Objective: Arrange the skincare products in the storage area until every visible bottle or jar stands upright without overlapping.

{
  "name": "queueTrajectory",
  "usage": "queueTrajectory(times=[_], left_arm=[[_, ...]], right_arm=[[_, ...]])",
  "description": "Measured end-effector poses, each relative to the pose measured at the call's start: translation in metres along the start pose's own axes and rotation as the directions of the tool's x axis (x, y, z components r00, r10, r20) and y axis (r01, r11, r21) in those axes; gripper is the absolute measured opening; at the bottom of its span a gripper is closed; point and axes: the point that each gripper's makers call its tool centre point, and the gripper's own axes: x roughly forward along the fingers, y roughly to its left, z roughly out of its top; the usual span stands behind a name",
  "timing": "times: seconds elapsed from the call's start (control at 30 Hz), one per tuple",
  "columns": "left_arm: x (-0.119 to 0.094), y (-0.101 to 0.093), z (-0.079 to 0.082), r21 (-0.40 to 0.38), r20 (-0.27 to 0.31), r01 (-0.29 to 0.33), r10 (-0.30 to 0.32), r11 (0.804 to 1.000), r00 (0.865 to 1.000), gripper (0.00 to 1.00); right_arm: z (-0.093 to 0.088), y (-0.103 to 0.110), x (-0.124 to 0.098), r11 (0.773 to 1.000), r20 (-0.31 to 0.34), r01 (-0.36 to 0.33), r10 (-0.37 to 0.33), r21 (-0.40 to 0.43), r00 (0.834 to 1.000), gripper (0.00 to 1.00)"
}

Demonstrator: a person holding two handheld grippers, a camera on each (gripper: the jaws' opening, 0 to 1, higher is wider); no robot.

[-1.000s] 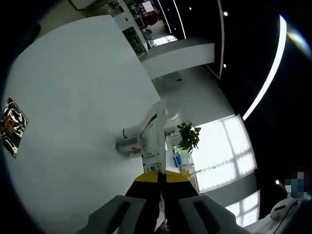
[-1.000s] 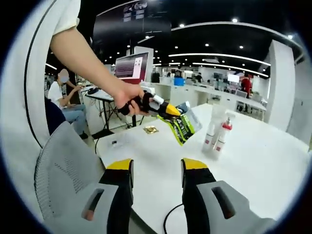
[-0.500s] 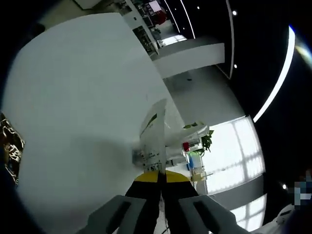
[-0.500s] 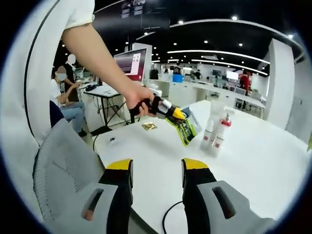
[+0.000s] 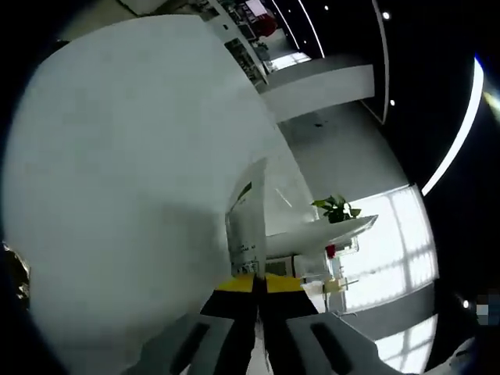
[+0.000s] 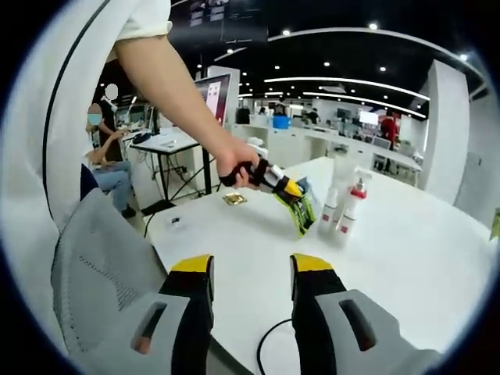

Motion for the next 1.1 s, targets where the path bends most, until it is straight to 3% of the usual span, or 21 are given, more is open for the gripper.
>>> queueTrajectory(times=[0.17, 0.3, 0.4, 0.57, 0.63, 1.0, 1.1], left_arm=[[0.002, 0.014, 0.003, 0.041, -0.025, -0.074, 0.075, 0.996, 0.997, 0.01], [0.002, 0.025, 0.004, 0.069, -0.055, -0.157, 0.161, 0.985, 0.985, 0.01], [0.004, 0.035, 0.004, 0.096, -0.066, -0.230, 0.236, 0.969, 0.969, 0.01], [0.006, 0.044, 0.005, 0.100, -0.067, -0.299, 0.306, 0.949, 0.950, 0.04], [0.005, 0.049, 0.004, 0.146, -0.070, -0.334, 0.347, 0.931, 0.935, 0.05], [0.009, 0.053, -0.003, 0.275, -0.081, -0.401, 0.437, 0.874, 0.896, 0.11], [0.008, 0.053, -0.002, 0.258, -0.073, -0.412, 0.443, 0.874, 0.894, 0.12]], right_arm=[[0.001, -0.001, -0.001, 1.000, 0.006, 0.008, -0.008, -0.005, 1.000, 0.34], [0.000, 0.000, 0.000, 1.000, 0.002, 0.004, -0.004, -0.003, 1.000, 0.33], [0.000, 0.002, 0.001, 1.000, -0.005, -0.004, 0.004, -0.019, 1.000, 0.33], [0.000, 0.001, 0.001, 1.000, -0.003, 0.000, 0.000, -0.011, 1.000, 0.33], [-0.001, 0.001, 0.001, 1.000, -0.008, 0.000, 0.000, -0.009, 1.000, 0.32], [-0.002, 0.000, 0.000, 1.000, -0.011, 0.006, -0.006, -0.019, 1.000, 0.31], [-0.002, 0.000, 0.000, 1.000, -0.011, 0.006, -0.006, -0.021, 1.000, 0.31]])
